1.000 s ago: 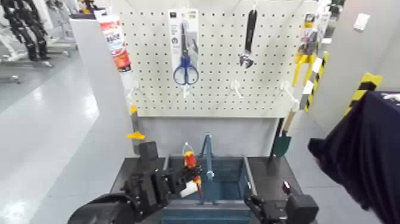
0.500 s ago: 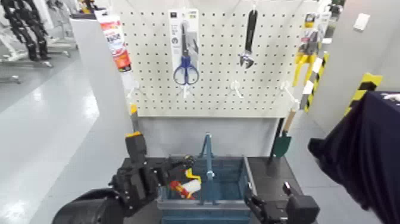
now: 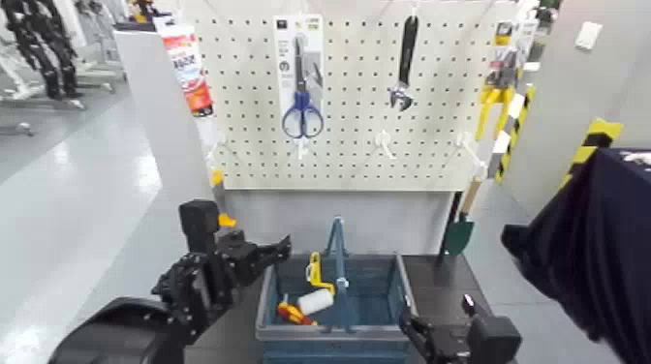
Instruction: Put the red screwdriver into the crate.
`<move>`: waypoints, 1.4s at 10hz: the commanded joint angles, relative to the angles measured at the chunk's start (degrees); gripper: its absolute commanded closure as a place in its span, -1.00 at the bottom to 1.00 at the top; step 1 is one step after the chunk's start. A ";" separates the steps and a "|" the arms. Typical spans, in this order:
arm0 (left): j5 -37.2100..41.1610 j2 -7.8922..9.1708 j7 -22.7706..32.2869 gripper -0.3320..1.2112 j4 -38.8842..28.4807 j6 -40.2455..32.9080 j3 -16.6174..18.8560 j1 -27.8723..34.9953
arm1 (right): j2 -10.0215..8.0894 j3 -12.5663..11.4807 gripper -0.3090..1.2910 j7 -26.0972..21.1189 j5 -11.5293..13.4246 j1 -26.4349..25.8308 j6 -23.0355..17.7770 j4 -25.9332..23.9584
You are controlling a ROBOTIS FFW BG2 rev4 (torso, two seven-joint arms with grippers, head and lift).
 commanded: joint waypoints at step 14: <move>-15.88 -3.34 8.85 -0.42 -7.56 -23.33 7.47 22.69 | 0.25 -0.77 -0.44 -0.24 0.79 1.13 -2.43 -0.25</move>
